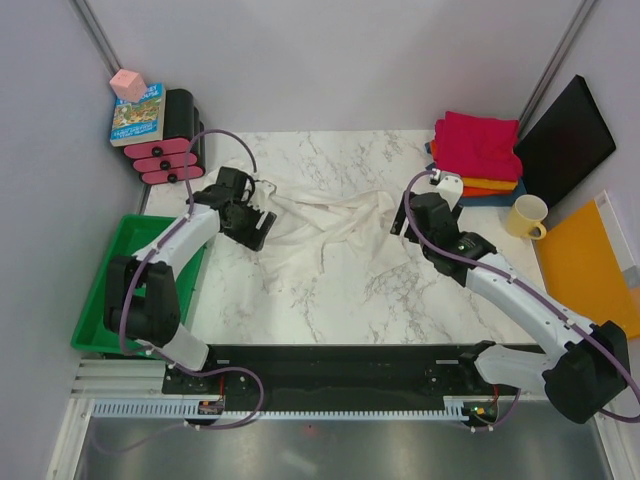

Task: Fold and stack the t-shirts
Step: Flatten out the tshirt

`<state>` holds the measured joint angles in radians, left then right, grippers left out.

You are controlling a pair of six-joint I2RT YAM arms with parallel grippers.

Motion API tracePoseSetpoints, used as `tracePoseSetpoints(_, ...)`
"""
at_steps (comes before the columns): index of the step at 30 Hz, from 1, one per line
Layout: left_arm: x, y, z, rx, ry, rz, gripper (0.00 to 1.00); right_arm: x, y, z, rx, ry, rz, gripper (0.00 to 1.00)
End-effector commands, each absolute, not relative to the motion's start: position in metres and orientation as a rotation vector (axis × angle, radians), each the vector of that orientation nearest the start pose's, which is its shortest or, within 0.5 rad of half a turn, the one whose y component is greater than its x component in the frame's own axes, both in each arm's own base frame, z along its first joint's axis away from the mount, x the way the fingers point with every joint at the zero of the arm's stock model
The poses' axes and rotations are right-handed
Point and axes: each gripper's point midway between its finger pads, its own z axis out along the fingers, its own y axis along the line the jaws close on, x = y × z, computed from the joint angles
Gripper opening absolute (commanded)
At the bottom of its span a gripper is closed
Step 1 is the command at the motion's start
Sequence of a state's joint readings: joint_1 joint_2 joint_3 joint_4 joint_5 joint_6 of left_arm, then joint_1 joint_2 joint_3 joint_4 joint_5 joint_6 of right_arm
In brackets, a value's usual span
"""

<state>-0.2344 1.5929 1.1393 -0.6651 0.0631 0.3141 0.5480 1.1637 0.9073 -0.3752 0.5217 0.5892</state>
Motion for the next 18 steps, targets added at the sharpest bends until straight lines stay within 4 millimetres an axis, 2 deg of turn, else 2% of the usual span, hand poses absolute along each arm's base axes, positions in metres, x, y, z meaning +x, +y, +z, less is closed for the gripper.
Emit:
tracePoseSetpoints(1, 0.334, -0.107, 0.139, 0.720, 2.401, -0.231, 0.88, 0.331, 0.128, 0.191, 0.323, 2.057, 0.153, 0.86)
tracePoseSetpoints(3, 0.325, -0.118, 0.142, 0.752, 2.390, -0.268, 0.89, 0.329, 0.128, 0.188, 0.323, 2.061, 0.155, 0.86)
tracePoseSetpoints(11, 0.267, -0.159, 0.096, 0.995, 2.483, -0.357, 0.81, 0.326, 0.126, 0.178, 0.318, 2.079, 0.136, 0.86)
tracePoseSetpoints(15, 0.249, -0.166, 0.077, 1.053, 2.533, -0.360, 0.80, 0.327, 0.126, 0.180, 0.320, 2.074, 0.133, 0.86)
tracePoseSetpoints(18, 0.245, -0.164, 0.067, 1.030, 2.589, -0.362, 0.80, 0.327, 0.125, 0.180, 0.322, 2.073, 0.130, 0.86)
